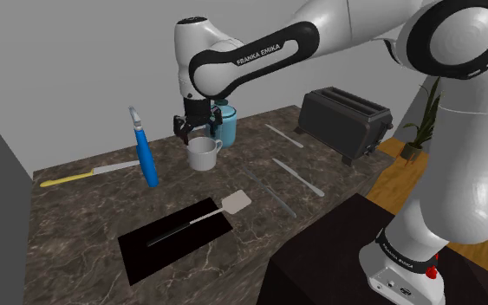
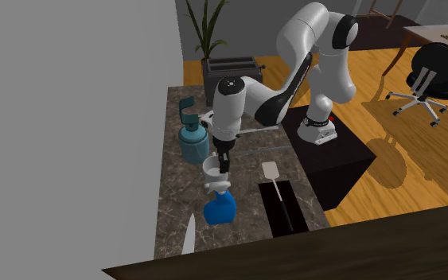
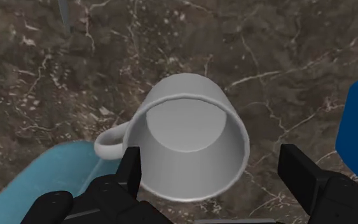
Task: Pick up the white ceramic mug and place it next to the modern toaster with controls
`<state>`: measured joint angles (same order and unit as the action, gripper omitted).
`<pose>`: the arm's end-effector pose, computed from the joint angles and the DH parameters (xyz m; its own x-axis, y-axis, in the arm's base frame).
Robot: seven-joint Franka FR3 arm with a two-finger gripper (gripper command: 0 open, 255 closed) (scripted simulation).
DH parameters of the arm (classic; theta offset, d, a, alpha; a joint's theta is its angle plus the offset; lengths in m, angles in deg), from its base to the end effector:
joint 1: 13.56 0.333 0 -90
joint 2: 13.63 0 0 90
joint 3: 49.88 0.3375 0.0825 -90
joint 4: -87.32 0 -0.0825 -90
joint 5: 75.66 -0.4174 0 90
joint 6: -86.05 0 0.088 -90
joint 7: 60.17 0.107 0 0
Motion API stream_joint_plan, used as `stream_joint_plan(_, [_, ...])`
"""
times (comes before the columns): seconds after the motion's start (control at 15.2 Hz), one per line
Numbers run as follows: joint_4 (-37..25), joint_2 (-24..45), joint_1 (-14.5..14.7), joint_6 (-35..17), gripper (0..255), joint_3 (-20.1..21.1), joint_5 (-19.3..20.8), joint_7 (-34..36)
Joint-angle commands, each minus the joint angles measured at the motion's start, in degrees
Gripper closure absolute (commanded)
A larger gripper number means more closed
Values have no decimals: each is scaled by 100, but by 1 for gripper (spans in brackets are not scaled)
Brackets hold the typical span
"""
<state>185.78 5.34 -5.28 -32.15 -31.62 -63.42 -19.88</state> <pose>0.6260 0.2788 0.4107 0.9844 -0.1565 0.0801 -0.1607 -0.9858 0.0489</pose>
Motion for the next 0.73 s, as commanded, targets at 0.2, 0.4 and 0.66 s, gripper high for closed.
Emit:
stream_joint_plan(0.2, [-846, 883, 289, 92, 0, -48, 241, 269])
stream_joint_plan(0.4, [-752, 976, 289, -90, 0, -73, 282, 295])
stream_joint_plan(0.66, [-657, 1096, 291, -301, 0, -104, 334, 327])
